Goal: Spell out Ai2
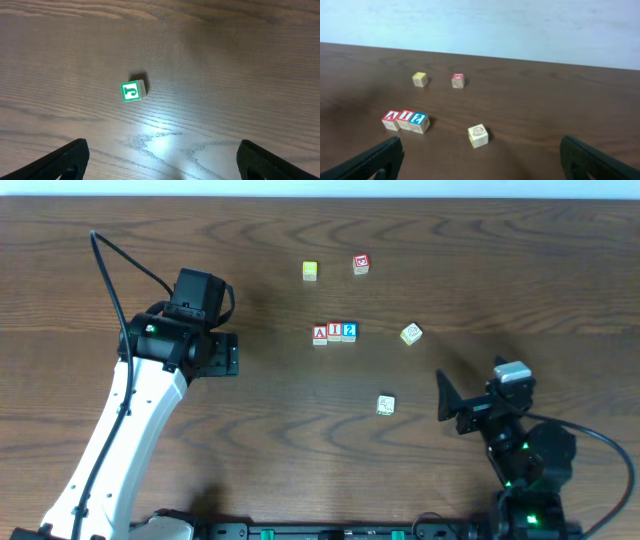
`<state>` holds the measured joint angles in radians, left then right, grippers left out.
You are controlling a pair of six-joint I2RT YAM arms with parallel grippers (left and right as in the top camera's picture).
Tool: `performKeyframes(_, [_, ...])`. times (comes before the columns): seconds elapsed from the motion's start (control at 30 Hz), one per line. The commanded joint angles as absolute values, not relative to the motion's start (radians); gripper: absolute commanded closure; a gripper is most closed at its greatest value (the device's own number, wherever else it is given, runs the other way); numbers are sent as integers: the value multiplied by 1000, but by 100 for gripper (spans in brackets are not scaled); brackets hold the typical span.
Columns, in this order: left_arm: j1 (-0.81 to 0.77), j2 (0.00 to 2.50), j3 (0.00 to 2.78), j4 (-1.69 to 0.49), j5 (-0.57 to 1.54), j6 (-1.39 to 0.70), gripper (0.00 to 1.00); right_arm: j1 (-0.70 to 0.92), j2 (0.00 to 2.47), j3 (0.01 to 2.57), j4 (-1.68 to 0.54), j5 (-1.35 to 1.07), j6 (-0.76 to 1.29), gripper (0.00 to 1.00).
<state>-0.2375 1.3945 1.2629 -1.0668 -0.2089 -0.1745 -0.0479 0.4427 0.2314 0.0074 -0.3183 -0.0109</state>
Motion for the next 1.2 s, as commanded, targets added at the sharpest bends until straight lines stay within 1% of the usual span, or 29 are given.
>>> performKeyframes(0.0, [-234, 1397, 1267, -1069, -211, -157, 5, -39, 433, 189, 85, -356, -20, 1])
performKeyframes(0.2, [-234, 1397, 1267, -1069, -211, -157, 5, -39, 404, 123, 266, -327, -19, 1])
performKeyframes(0.3, [-234, 1397, 1267, -1069, -211, -157, 5, -39, 382, 85, 335, -303, 23, 1])
performKeyframes(0.53, [-234, 1397, 1267, -1069, -211, -157, 5, -38, 345, 9, 380, -303, 56, 1])
performKeyframes(0.73, [-234, 1397, 1267, -1069, -211, -157, 5, -38, 261, 6, 353, -239, 66, 1])
performKeyframes(0.87, [-234, 1397, 1267, -1069, -211, -157, 5, -38, 202, 6, 311, -180, 152, 1])
performKeyframes(1.0, [-234, 1397, 1267, -1069, -211, -157, 5, -38, 148, 6, 154, -179, 217, 1])
performKeyframes(1.17, [-234, 1397, 1267, -1069, -211, -157, 5, -38, 58, 5, -21, -179, 217, 1])
